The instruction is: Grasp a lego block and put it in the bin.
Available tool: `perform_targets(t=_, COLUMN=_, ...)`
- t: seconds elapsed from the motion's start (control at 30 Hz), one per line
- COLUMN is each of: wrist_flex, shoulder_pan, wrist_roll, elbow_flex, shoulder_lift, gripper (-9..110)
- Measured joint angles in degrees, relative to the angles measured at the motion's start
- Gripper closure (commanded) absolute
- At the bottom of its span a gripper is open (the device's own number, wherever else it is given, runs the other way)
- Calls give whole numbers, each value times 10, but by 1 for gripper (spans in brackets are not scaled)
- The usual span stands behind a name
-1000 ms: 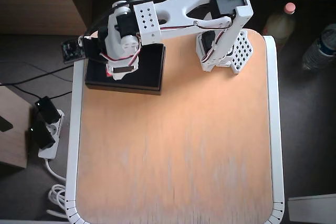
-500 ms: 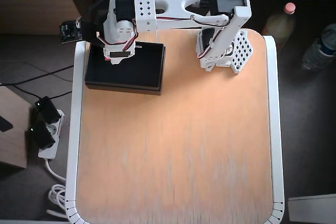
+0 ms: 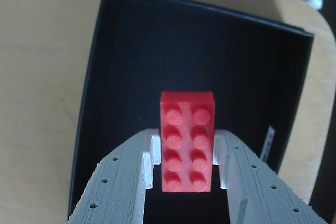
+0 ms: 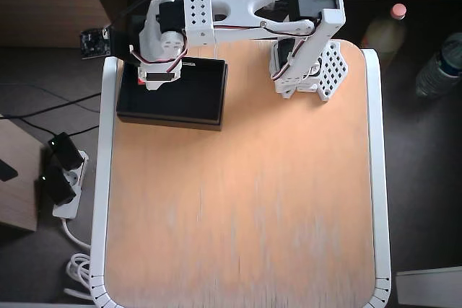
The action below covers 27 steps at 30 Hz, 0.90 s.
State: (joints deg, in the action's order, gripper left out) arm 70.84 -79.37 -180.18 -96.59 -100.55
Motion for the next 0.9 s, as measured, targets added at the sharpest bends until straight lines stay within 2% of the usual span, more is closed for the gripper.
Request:
perform_targets(t=0.4, wrist_flex=-4, shoulder_pan=0, wrist_roll=-6, elbow_flex=-34, shoulder_lift=0, gripper=101)
perform_targets(t=0.7, wrist_flex=-4, shoulder_pan=0, wrist_roll=-6, elbow_flex=-35, shoulder_lift=0, gripper=87)
perform_targets(t=0.9, wrist_flex=-4, shoulder_pan=0, wrist_roll=-6, elbow_flex=-35, shoulder_lift=0, gripper=85)
